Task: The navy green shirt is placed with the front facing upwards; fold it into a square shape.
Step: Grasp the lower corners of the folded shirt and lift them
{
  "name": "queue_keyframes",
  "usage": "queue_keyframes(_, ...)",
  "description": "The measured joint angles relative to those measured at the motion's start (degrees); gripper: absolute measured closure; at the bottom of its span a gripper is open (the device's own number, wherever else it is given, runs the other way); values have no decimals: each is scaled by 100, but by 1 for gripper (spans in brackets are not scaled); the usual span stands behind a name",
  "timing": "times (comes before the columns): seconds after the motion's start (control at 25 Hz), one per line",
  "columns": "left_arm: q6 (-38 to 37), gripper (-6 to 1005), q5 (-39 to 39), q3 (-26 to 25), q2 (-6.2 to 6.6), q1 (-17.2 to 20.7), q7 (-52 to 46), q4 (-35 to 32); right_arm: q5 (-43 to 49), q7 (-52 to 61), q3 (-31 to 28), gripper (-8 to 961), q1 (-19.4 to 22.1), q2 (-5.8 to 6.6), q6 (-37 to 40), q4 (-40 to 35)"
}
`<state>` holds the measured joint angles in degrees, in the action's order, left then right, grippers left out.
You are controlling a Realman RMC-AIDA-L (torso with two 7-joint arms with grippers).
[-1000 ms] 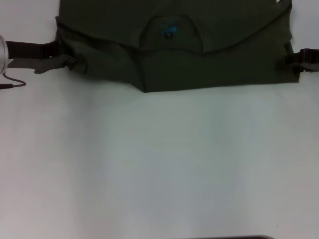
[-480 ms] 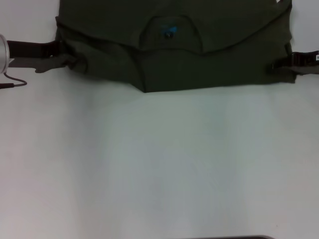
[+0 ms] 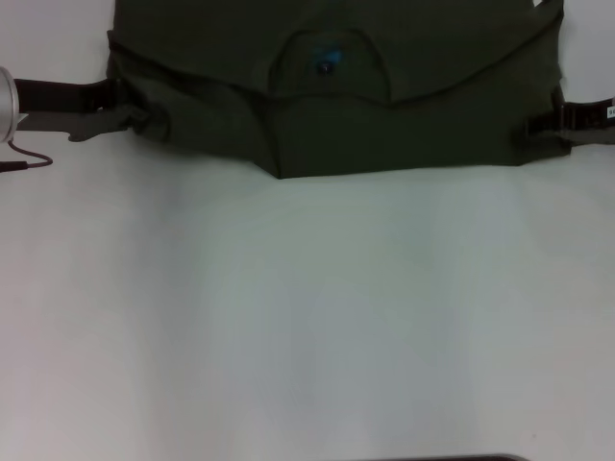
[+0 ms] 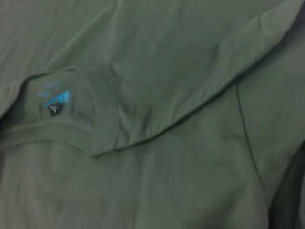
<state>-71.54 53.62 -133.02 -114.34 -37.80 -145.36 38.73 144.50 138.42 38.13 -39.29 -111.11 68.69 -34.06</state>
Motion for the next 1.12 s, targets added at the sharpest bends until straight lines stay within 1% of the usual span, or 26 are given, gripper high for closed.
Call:
queue_keyframes(0.24,-3,946,6,-19,-5,2,0,16,32,60,51,519,0,10,42,-46)
queue_keyframes(0.44,-46,945,8,-83,-7,1,0,46,11,69,40,753,2,36,139,-77)
queue_keyframes(0.56,-142,945,8,-86,5,7,0,88,6,70,32,797,28,56,274,-158)
queue_keyframes(0.76,-408,944,-32,-67,104,15,28,91,2,82,11,869,102,90,597,-398)
queue_keyframes(0.88,-681,943,-78,-21,186,17,54,92,5,119,1,913,135,160,817,-458)
queue_keyframes(0.96,-952,943,-220,-9,250,16,56,106,25,108,11,913,137,228,1061,-468)
queue_keyframes(1.0,-1233,943,-393,-20,300,24,35,146,42,100,26,913,139,257,1199,-473)
queue_keyframes(1.04,-1233,943,-393,-20,300,24,35,146,90,102,41,914,143,286,1374,-487)
queue_keyframes(1.12,-1578,942,-525,-57,341,93,15,230,259,130,48,914,151,322,1708,-515)
